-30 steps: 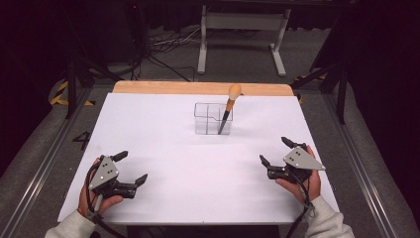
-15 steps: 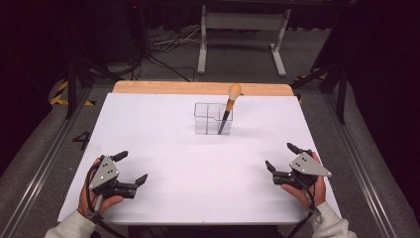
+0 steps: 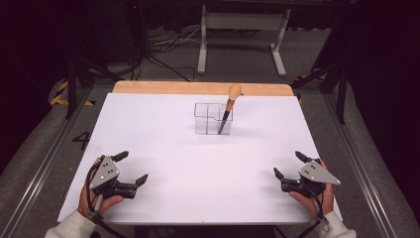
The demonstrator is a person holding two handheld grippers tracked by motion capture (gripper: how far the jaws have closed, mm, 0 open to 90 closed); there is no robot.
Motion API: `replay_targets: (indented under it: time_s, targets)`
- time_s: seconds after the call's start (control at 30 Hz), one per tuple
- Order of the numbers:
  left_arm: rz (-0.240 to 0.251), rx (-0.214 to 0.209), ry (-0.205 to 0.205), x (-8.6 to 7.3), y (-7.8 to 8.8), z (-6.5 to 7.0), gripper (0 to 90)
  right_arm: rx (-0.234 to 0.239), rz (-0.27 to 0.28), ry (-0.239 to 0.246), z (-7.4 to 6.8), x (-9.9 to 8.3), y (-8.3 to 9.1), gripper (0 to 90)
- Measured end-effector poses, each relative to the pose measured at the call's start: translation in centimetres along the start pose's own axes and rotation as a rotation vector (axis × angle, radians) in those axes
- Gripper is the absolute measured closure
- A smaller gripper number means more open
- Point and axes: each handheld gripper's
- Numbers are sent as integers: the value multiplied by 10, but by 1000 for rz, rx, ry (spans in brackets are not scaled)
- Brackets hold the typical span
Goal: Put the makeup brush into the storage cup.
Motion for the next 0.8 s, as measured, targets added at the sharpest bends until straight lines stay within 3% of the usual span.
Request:
replay_targets:
  time_s: [0.4, 0.8]
  targets:
    - [3, 3, -1, 0, -1, -1, 32, 18, -15, -61, 7, -19, 8, 101]
    - [-3, 10, -15, 0, 1, 1, 32, 16, 14, -69, 7, -17, 14, 105]
Point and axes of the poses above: each handheld gripper's, and its own axes: y roughly backward along the jaws, x roughly out of its top, z roughly to its right, and after that the axes turned 9 degrees about -z, right-handed
